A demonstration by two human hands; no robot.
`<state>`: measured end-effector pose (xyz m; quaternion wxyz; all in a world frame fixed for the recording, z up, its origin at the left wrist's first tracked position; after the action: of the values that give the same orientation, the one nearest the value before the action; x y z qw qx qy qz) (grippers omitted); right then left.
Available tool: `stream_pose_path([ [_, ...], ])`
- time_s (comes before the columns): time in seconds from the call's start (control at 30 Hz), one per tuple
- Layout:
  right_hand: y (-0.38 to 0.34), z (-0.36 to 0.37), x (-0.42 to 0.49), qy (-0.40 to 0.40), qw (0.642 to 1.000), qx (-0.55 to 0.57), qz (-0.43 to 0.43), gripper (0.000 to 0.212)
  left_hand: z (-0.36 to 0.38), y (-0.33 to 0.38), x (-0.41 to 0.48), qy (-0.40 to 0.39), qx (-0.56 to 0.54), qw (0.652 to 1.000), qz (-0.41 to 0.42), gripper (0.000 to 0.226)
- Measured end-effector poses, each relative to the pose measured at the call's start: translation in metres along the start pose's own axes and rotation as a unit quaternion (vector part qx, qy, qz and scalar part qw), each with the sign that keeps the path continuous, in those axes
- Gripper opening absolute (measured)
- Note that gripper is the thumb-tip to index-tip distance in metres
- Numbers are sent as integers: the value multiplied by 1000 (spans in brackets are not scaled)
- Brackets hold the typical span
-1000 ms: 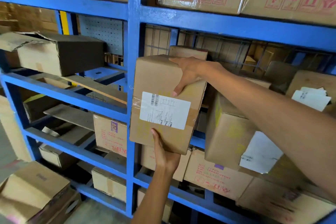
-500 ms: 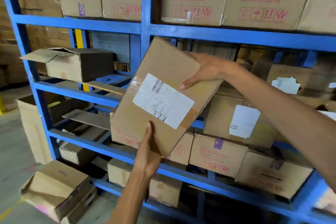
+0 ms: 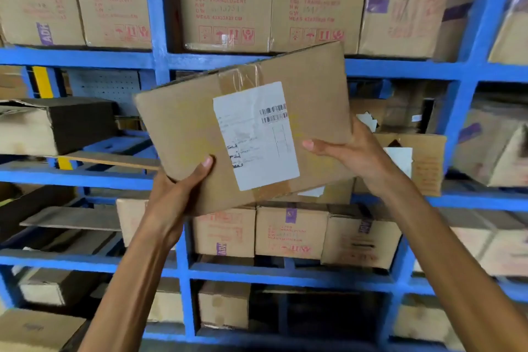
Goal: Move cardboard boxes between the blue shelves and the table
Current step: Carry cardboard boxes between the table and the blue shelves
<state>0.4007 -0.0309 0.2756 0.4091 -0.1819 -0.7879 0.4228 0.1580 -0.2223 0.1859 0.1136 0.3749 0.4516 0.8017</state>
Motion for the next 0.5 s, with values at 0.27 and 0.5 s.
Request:
stream_pose_path([
  [0.27, 17, -134, -80, 196, 980, -12, 11, 91, 145, -6, 9, -157, -42, 987, 8, 72],
  [0.5, 50, -257, -152, 363, 926, -76, 69, 101, 317, -68, 3, -306, -69, 949, -42, 76],
])
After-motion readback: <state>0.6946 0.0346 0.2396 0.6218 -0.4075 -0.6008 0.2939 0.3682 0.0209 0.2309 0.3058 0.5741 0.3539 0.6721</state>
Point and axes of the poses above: each hand's wrist, its own x-axis towards the middle knuckle, its own z-axis out of the palm, y = z × x, the point moved 6 cm from there along x, towards the middle knuckle, and after that the axes turned 5 degrees about z, right-handed, at the moved point
